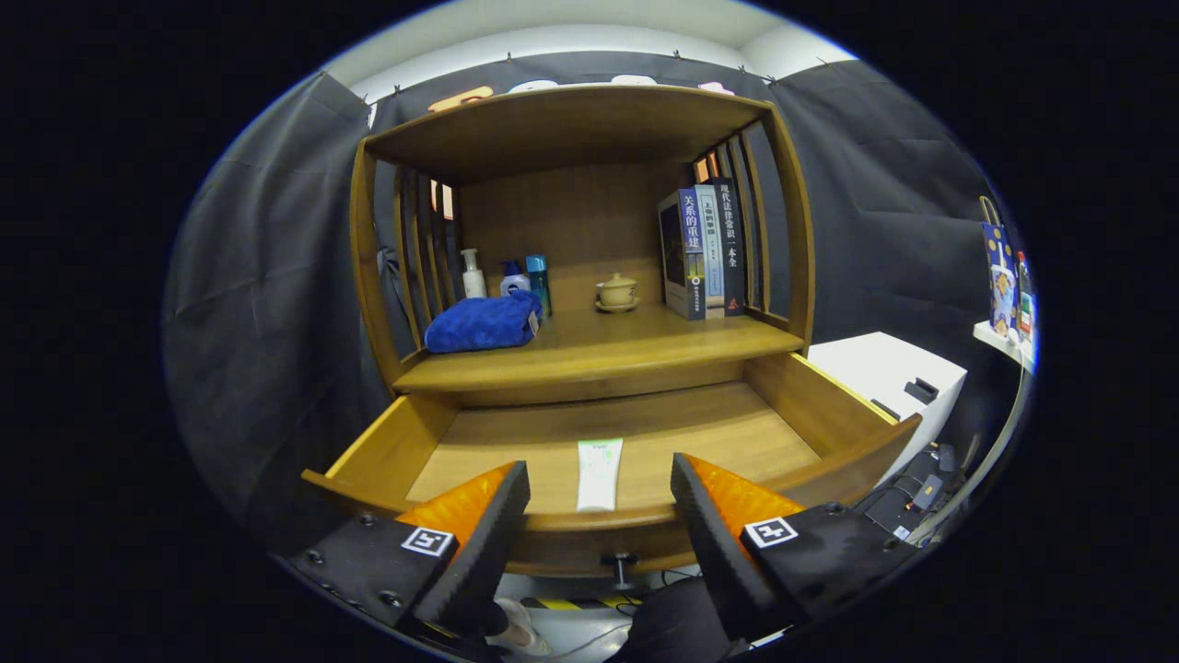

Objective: Pull open the drawer, take out the items inside it, and place them on the countertop above the cabinet.

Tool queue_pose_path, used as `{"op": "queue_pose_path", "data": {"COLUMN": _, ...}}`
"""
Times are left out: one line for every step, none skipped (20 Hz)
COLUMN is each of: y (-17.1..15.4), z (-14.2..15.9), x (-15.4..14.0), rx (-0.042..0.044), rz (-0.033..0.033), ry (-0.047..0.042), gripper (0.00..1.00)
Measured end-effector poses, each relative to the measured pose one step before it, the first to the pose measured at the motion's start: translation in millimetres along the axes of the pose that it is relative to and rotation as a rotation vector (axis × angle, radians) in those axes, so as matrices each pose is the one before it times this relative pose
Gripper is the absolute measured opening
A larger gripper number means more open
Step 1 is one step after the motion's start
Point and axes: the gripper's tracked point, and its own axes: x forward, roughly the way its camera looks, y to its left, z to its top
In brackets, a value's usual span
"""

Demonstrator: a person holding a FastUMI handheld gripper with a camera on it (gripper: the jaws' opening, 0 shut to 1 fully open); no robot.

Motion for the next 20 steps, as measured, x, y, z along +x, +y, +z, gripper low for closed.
{"op": "queue_pose_path", "data": {"y": 0.93, "z": 6.71, "x": 8.53, "rx": 0.00904, "rz": -0.00037, "ry": 0.01684, "gripper": 0.98}}
{"op": "queue_pose_path", "data": {"y": 3.50, "z": 10.34, "x": 9.79, "rx": 0.01351, "rz": 0.00930, "ry": 0.01211, "gripper": 0.99}}
{"op": "queue_pose_path", "data": {"y": 2.20, "z": 4.83, "x": 8.35, "rx": 0.00182, "rz": 0.00103, "ry": 0.01484, "gripper": 0.98}}
{"op": "queue_pose_path", "data": {"y": -2.00, "z": 4.97, "x": 9.90, "rx": -0.00989, "rz": -0.01273, "ry": 0.02953, "gripper": 0.98}}
{"op": "queue_pose_path", "data": {"y": -1.31, "z": 8.19, "x": 11.18, "rx": -0.01333, "rz": -0.00282, "ry": 0.01339, "gripper": 0.98}}
{"op": "queue_pose_path", "data": {"y": 2.41, "z": 4.40, "x": 12.34, "rx": -0.00711, "rz": 0.00429, "ry": 0.02265, "gripper": 0.99}}
{"op": "queue_pose_path", "data": {"y": 5.97, "z": -1.38, "x": 9.60, "rx": -0.00993, "rz": 0.01437, "ry": 0.03656, "gripper": 0.99}}
{"op": "queue_pose_path", "data": {"y": 3.33, "z": -4.31, "x": 11.07, "rx": -0.00653, "rz": 0.01457, "ry": 0.05745, "gripper": 0.98}}
{"op": "queue_pose_path", "data": {"y": 1.63, "z": -5.70, "x": 8.19, "rx": 0.00174, "rz": 0.00924, "ry": 0.05955, "gripper": 0.99}}
{"op": "queue_pose_path", "data": {"y": 0.95, "z": -2.84, "x": 9.65, "rx": 0.00995, "rz": -0.00025, "ry": 0.04396, "gripper": 0.98}}
{"op": "queue_pose_path", "data": {"y": 1.11, "z": -2.79, "x": 9.35, "rx": -0.00064, "rz": 0.00564, "ry": 0.04266, "gripper": 0.99}}
{"op": "queue_pose_path", "data": {"y": -0.47, "z": -6.00, "x": 8.28, "rx": -0.00403, "rz": -0.00315, "ry": 0.04626, "gripper": 0.99}}
{"op": "queue_pose_path", "data": {"y": 0.60, "z": -4.32, "x": 9.84, "rx": -0.00325, "rz": -0.00022, "ry": 0.03554, "gripper": 0.99}}
{"op": "queue_pose_path", "data": {"y": -0.79, "z": -3.38, "x": 6.58, "rx": 0.00092, "rz": -0.00301, "ry": 0.03586, "gripper": 0.99}}
{"op": "queue_pose_path", "data": {"y": -0.09, "z": -2.90, "x": 6.94, "rx": 0.00887, "rz": 0.00054, "ry": 0.03498, "gripper": 0.99}}
{"op": "queue_pose_path", "data": {"y": -0.04, "z": -2.43, "x": 7.47, "rx": 0.00925, "rz": -0.00075, "ry": 0.03136, "gripper": 1.00}}
{"op": "queue_pose_path", "data": {"y": -2.61, "z": -3.41, "x": 7.46, "rx": 0.00114, "rz": -0.00734, "ry": 0.03180, "gripper": 0.99}}
{"op": "queue_pose_path", "data": {"y": -2.65, "z": -3.00, "x": 7.10, "rx": -0.00487, "rz": -0.01395, "ry": 0.03353, "gripper": 0.99}}
{"op": "queue_pose_path", "data": {"y": -3.33, "z": -2.99, "x": 7.92, "rx": -0.00622, "rz": -0.00823, "ry": 0.02894, "gripper": 0.99}}
{"op": "queue_pose_path", "data": {"y": -1.36, "z": -1.82, "x": 8.56, "rx": -0.00071, "rz": -0.00542, "ry": 0.02755, "gripper": 1.00}}
